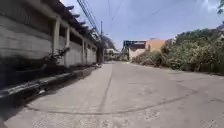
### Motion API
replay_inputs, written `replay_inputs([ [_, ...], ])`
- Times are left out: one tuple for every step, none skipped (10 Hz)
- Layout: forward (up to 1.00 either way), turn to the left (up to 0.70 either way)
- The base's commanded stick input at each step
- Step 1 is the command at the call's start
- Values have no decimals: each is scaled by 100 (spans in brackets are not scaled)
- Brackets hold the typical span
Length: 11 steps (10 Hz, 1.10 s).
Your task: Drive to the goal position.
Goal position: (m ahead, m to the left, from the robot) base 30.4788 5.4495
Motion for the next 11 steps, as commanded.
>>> replay_inputs([
  [100,0],
  [100,0],
  [100,0],
  [100,0],
  [100,0],
  [100,0],
  [100,0],
  [100,0],
  [100,0],
  [100,0],
  [100,0],
])
